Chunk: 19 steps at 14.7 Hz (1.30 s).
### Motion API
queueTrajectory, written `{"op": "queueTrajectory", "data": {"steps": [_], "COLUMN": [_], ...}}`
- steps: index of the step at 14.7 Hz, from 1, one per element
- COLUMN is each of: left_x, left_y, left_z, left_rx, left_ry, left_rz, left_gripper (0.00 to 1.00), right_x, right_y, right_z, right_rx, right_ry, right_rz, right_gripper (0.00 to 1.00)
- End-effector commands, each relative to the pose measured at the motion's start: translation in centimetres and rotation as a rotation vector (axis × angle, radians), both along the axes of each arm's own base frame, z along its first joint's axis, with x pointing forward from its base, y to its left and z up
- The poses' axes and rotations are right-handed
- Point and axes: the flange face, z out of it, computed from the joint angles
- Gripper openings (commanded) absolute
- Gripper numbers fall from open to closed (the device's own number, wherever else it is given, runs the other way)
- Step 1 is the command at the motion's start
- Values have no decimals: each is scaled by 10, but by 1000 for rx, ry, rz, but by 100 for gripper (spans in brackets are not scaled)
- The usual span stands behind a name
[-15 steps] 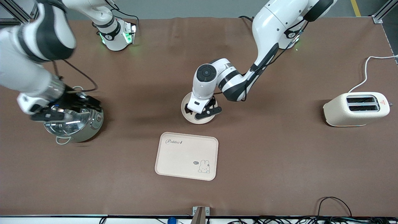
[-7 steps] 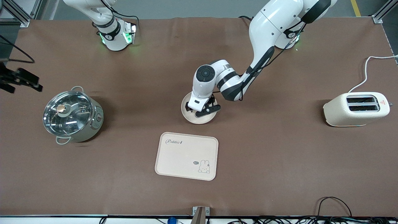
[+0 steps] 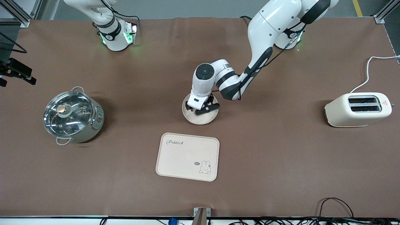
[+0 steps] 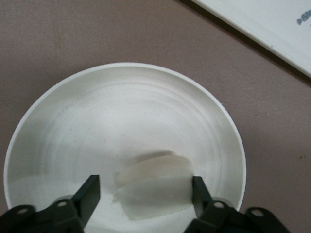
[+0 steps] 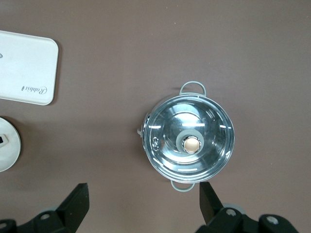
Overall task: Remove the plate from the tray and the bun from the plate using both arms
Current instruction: 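Close the left gripper on the white bun on the plate, then lift the bun with the left gripper and lower it beside the toaster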
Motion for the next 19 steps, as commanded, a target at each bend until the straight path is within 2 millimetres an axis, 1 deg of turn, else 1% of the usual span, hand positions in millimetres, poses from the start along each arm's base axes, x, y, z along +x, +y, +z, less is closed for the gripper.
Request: {"op": "queueTrajectory", "data": {"steps": [1, 3, 4, 5, 6, 7, 8, 10, 11, 12, 13, 14, 15, 17, 18, 19], "left_x": [-1, 0, -1, 0, 1, 4, 11, 21, 33, 50, 61, 79, 99, 131, 146, 163], "left_y": [0, 1, 0, -1, -1, 0, 6, 17, 25, 42, 55, 77, 105, 161, 196, 238], "left_z": [-5, -6, -4, -2, 1, 7, 13, 41, 59, 70, 82, 90, 98, 109, 106, 96], "left_rx": [8, 16, 14, 12, 11, 12, 19, 64, 71, 74, 73, 85, 113, 151, 174, 180], "left_ry": [-24, -36, -39, -41, -45, -50, -52, -54, -58, -52, -62, -69, -65, -53, -22, 3], "left_rz": [-8, -26, -24, -22, -22, -19, -16, -21, -32, -47, -100, -153, -210, -311, -347, -366], "left_gripper": [57, 31, 15, 5, 0, 0, 0, 0, 0, 0, 0, 0, 0, 1, 1, 2], "right_x": [-3, -3, -3, -3, -4, -3, -3, -3, -3, -4, -4, -4, -5, -7, -7, -7], "right_y": [2, 3, 3, 1, -1, -1, -1, -2, -2, -3, -3, -3, -1, 3, 3, 2], "right_z": [1, 1, 1, 1, 1, 1, 1, 0, 0, -1, -1, -1, -1, -1, -1, -1], "right_rx": [-17, -15, -15, -15, -15, -15, -15, -15, -15, -13, -13, -14, -12, -12, -12, -12], "right_ry": [25, 25, 25, 25, 28, 25, 23, 25, 26, 31, 34, 36, 40, 59, 59, 59], "right_rz": [8, 8, 8, 6, 3, 3, 0, -1, -1, -4, -12, -57, -102, -111, -109, -108], "right_gripper": [100, 100, 100, 100, 100, 100, 100, 100, 100, 100, 100, 100, 100, 100, 100, 100]}}
